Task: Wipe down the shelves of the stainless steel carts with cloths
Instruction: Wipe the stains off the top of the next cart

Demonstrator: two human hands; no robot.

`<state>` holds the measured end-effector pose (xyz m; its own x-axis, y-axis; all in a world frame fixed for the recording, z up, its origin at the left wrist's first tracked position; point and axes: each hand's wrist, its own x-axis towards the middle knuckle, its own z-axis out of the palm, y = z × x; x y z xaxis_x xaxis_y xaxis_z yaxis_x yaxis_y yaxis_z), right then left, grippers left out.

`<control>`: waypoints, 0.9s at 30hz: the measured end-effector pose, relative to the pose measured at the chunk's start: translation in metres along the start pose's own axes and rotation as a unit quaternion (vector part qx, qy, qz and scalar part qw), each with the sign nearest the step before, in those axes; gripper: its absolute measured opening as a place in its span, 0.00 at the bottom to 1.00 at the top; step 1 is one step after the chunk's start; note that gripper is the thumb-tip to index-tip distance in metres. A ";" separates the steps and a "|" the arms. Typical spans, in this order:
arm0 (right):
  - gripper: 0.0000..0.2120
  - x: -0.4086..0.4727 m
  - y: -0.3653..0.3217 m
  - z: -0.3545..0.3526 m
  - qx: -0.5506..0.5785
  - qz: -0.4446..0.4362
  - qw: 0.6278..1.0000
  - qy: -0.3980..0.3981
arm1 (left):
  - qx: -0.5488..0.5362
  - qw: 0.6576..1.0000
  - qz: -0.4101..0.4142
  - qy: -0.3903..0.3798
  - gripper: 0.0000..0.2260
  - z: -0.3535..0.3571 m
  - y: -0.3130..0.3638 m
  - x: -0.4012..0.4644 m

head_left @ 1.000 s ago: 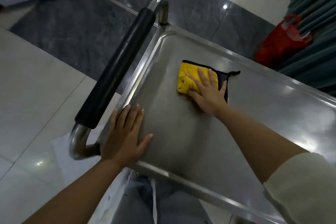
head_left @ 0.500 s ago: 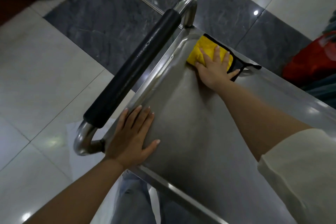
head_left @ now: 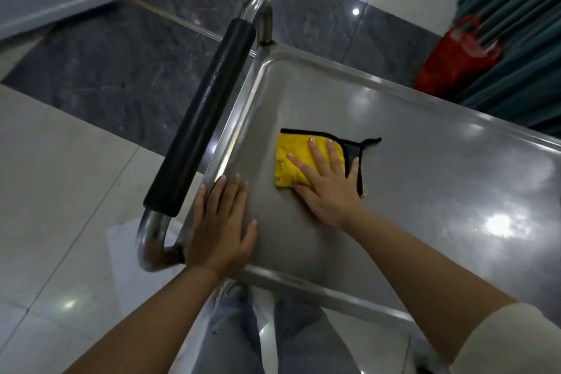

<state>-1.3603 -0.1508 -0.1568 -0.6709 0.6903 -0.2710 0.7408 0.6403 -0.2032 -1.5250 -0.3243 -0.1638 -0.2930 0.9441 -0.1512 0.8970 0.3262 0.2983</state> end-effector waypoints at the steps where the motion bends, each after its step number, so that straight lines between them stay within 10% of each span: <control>1: 0.25 -0.013 0.000 0.005 0.003 0.018 1.000 0.008 | 0.005 1.000 0.001 -0.001 0.32 0.000 0.000 0.000; 18: 0.26 -0.137 -0.074 0.048 0.005 0.138 0.990 0.005 | 0.080 0.984 0.158 -0.012 0.29 -0.004 -0.015 0.005; 27: 0.26 -0.061 -0.056 0.023 -0.027 0.013 1.000 -0.007 | 0.040 0.998 0.028 0.026 0.31 -0.003 -0.026 0.013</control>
<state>-1.3600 -0.2361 -0.1507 -0.6501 0.7031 -0.2883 0.7554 0.6391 -0.1446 -1.5528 -0.3205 -0.1707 -0.2570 0.9625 -0.0872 0.9354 0.2704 0.2277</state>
